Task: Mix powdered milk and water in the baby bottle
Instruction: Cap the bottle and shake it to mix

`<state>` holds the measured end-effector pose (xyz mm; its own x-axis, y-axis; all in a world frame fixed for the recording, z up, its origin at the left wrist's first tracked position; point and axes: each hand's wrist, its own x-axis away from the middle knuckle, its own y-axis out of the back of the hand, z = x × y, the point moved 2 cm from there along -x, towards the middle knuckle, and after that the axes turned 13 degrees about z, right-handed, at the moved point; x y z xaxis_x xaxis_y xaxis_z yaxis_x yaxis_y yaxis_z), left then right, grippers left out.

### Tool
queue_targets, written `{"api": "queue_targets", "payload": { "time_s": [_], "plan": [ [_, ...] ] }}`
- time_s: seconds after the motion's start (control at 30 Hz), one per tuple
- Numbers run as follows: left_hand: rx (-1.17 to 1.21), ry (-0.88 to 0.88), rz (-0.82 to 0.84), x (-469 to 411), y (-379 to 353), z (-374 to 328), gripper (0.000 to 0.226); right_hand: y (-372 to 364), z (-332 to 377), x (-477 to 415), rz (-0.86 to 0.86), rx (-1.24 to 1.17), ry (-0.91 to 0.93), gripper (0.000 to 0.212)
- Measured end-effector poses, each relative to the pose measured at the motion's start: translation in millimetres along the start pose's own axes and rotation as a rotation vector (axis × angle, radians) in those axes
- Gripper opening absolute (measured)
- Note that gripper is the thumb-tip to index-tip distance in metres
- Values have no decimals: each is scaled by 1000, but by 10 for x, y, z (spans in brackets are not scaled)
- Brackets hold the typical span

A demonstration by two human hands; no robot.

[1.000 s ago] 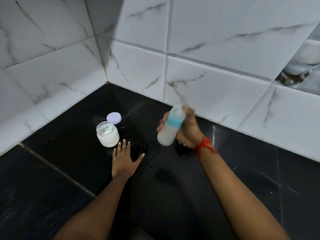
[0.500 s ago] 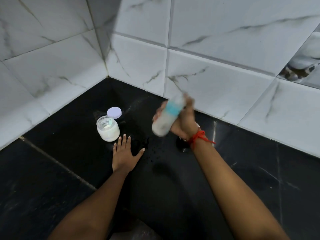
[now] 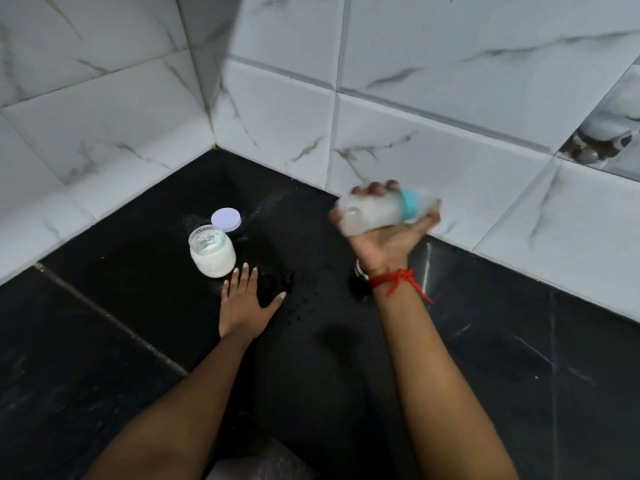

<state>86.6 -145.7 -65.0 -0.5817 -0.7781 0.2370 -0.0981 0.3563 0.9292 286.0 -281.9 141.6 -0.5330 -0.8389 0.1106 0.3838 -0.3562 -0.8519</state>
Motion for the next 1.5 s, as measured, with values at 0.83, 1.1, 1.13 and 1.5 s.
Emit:
{"api": "queue_targets", "payload": {
  "time_s": [0.83,1.1,1.13,1.5],
  "plan": [
    [10,-4,-11,-17,-27,25,102,-65,119,221,249,421,-3,63],
    [13,-5,-5,-11,-18,18,100,-121,262,158,367,122,48,71],
    [12,-4,0,-14,-19,19,100,-76,187,136,354,290,-52,68],
    [-6,-12,7,-28,-5,30,102,-116,-8,31,570,540,-101,74]
  ]
}}
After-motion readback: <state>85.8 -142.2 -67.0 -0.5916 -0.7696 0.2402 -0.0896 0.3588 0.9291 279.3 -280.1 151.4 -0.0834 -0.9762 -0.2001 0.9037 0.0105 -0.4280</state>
